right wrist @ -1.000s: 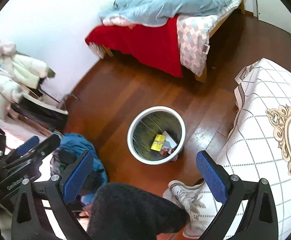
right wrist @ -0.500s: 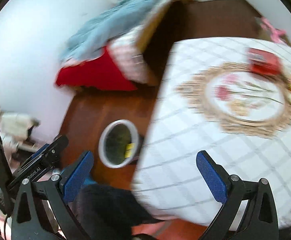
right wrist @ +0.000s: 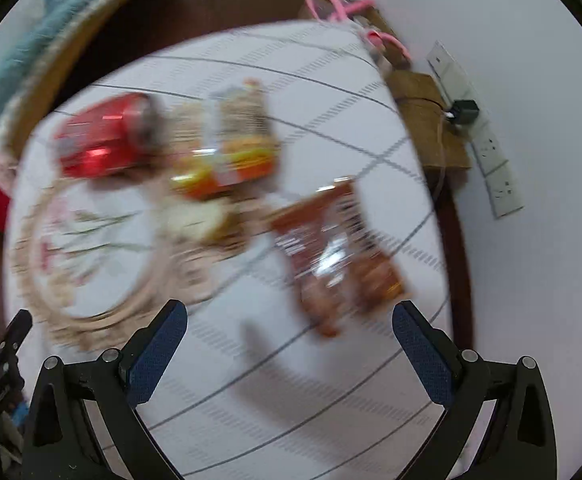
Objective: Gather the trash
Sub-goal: 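Swing both tools back toward the table, then grasp the red Coca-Cola can with the left tool while the right tool grasps the brown snack packet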
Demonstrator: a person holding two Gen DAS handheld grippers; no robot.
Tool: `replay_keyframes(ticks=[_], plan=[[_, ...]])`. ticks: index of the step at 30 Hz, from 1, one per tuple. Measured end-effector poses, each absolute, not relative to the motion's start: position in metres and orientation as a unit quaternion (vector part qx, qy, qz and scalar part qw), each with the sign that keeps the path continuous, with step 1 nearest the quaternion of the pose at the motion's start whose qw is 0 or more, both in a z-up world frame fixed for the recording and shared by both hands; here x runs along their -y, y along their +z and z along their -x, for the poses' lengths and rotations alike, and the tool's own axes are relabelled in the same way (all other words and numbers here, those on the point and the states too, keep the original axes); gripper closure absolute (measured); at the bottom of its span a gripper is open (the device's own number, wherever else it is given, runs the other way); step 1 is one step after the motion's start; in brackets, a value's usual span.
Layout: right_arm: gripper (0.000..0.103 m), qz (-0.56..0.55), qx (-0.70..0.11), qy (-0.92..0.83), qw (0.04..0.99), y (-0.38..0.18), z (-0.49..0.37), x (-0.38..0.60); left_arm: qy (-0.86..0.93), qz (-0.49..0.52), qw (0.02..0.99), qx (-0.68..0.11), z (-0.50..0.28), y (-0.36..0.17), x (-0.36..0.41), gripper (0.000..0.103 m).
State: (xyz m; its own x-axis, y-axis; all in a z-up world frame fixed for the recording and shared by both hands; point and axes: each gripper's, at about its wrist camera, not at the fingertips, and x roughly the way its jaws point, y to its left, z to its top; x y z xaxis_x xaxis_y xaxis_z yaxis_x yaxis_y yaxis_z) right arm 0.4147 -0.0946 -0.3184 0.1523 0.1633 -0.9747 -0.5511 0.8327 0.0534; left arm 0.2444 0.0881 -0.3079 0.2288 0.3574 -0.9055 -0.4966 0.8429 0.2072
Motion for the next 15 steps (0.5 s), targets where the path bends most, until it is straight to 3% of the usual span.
replay_keyframes(ticks=[11,15], plan=[[0.000,0.172,-0.629,0.251,0.715,-0.359,-0.469,0.084,0.117,-0.176,0.819,-0.534,-0.341,-0.269,-0.061,0.012],[0.008,0.166,-0.639,0.250,0.709,-0.363,-0.482,0.080,0.040,-0.239,0.784,-0.571,-0.380,-0.279,-0.061,0.012]])
